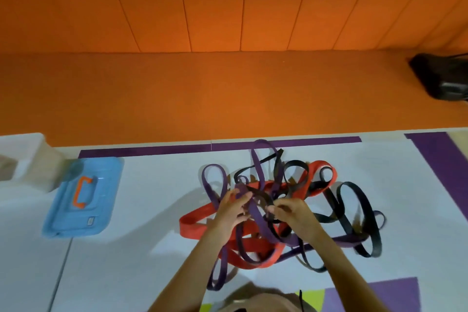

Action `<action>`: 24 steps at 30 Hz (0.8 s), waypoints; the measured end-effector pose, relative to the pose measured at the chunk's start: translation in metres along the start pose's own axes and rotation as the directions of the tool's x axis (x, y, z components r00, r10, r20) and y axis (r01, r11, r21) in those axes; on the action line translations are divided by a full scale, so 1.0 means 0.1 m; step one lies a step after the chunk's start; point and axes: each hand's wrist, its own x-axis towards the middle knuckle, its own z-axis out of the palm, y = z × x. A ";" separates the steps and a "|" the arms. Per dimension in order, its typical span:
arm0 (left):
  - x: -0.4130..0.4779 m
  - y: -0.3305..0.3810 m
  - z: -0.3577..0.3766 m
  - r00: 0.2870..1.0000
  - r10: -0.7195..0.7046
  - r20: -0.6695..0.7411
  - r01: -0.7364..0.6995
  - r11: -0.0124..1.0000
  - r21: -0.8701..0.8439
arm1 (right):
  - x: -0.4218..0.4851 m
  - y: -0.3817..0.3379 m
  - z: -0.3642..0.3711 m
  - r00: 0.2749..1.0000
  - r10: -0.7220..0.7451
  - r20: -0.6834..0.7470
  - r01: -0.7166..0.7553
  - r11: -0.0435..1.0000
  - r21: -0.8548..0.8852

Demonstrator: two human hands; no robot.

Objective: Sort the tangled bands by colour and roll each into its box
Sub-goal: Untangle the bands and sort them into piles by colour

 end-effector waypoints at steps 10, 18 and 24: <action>0.03 0.03 -0.27 0.878 0.115 -0.464 0.004 0.969 0.248 | 0.37 0.01 -0.45 0.929 -0.011 -0.370 0.054 0.993 0.106; 0.03 0.23 0.24 0.898 0.422 0.124 -0.415 0.719 0.558 | 0.50 -0.59 -0.37 0.870 -0.478 -0.123 0.488 0.871 0.067; 0.08 0.52 0.31 0.815 0.579 0.001 -0.520 0.732 0.440 | 0.55 -0.75 -0.46 0.902 -0.392 -0.182 0.432 0.840 0.329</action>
